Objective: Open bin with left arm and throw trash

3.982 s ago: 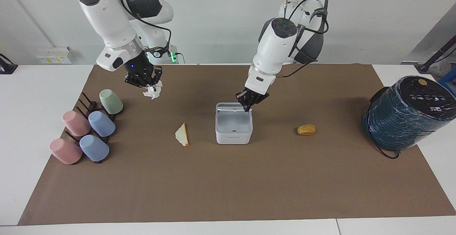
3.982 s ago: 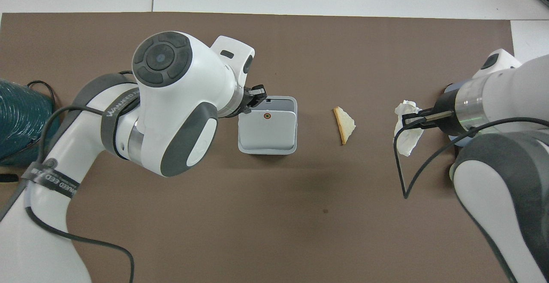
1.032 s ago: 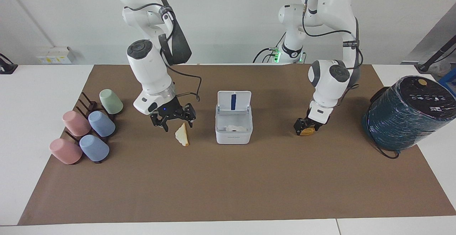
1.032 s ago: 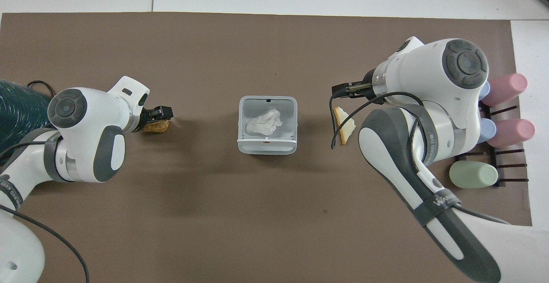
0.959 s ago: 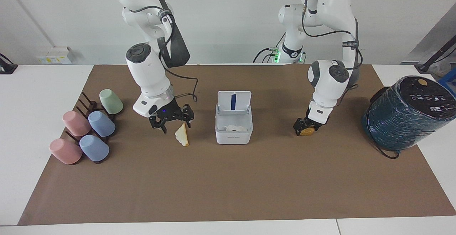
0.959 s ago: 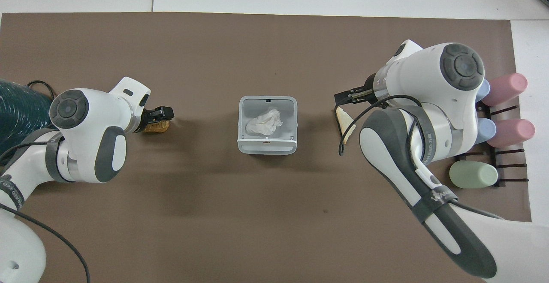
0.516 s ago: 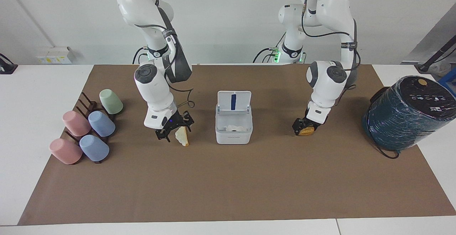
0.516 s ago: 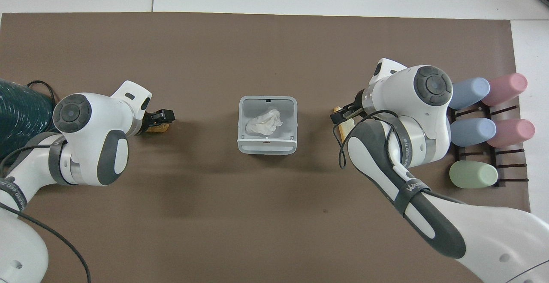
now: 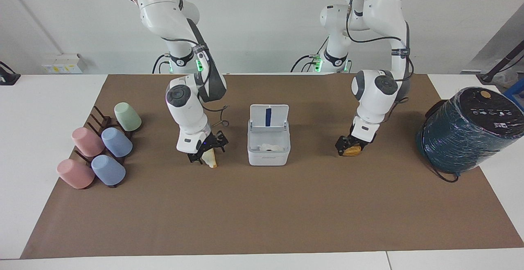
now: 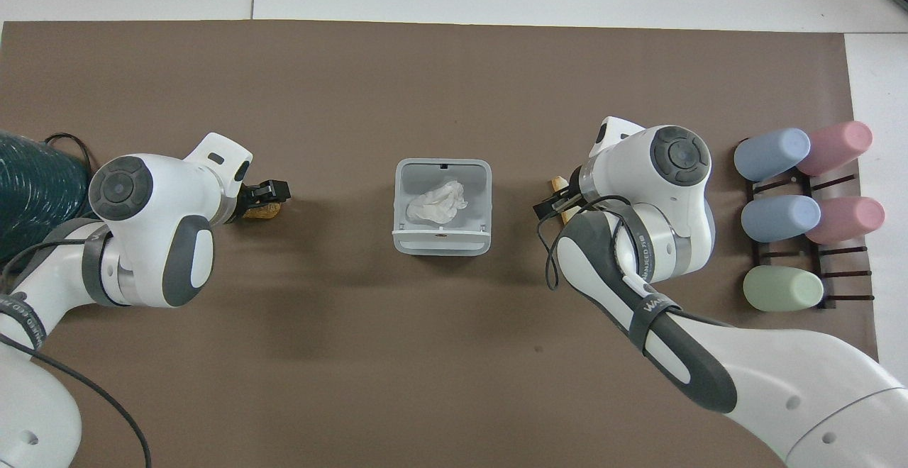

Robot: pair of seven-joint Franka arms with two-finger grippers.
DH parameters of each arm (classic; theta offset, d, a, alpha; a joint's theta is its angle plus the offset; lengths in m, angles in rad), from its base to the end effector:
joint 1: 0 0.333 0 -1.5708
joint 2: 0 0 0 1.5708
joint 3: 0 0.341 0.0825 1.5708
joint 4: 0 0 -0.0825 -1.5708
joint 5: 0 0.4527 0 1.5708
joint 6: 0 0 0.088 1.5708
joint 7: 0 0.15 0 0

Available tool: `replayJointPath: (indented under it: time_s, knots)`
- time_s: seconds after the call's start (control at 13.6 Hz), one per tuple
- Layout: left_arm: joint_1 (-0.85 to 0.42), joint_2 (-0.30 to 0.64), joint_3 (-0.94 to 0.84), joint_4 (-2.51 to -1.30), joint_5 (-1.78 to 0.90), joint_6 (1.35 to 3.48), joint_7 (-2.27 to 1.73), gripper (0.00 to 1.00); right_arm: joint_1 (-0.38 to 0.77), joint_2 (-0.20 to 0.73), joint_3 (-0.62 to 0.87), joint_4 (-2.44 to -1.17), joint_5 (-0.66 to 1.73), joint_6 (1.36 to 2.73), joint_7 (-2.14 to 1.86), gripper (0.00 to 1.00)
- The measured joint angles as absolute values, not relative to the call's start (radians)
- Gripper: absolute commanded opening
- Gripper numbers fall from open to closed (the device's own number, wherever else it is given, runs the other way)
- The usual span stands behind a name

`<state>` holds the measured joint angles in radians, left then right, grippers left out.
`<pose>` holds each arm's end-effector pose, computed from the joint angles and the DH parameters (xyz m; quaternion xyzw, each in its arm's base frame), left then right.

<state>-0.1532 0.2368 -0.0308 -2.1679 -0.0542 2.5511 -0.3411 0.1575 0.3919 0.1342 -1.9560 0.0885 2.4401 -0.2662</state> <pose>0.6236 -0.1168 0.2298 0.9921 0.1002 0.0653 0.0385 0.6595 0.1996 0.2193 -0.9687 -0.2373 -0.0463 0.0560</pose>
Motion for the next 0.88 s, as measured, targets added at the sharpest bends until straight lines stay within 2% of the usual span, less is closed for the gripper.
replayJointPath:
  time_s: [0.07,0.15,0.22,0.29,0.37,0.44,0.52,0.88]
  knots:
    - [-0.153,0.237,-0.031,-2.168,-0.054,2.552,-0.341,0.61,0.158,0.401,0.134,-1.957,0.081,2.453,-0.266,1.0]
    - [-0.153,0.235,-0.031,-2.167,-0.054,2.552,-0.341,0.5,0.157,0.407,0.134,-1.958,0.071,2.458,-0.266,0.9]
    - [-0.153,0.233,-0.031,-2.167,-0.054,2.552,-0.341,0.4,0.158,0.408,0.134,-1.957,0.06,2.458,-0.266,0.76]
    - [-0.153,0.233,-0.031,-2.167,-0.054,2.552,-0.341,0.34,0.157,0.407,0.133,-1.956,0.051,2.458,-0.266,0.56]
    - [-0.153,0.234,-0.031,-2.165,-0.054,2.552,-0.341,0.28,0.155,0.406,0.132,-1.954,0.049,2.458,-0.266,0.29]
    - [-0.153,0.234,-0.031,-2.16,-0.054,2.549,-0.341,0.28,0.154,0.404,0.131,-1.953,0.048,2.458,-0.266,0.06]
    - [-0.154,0.235,-0.032,-2.145,-0.054,2.532,-0.341,0.28,0.154,0.402,0.132,-1.952,0.048,2.458,-0.266,0.0]
    - [-0.194,0.234,-0.034,-1.902,-0.054,2.239,-0.387,0.28,0.159,0.397,0.136,-1.948,0.049,2.447,-0.264,0.0]
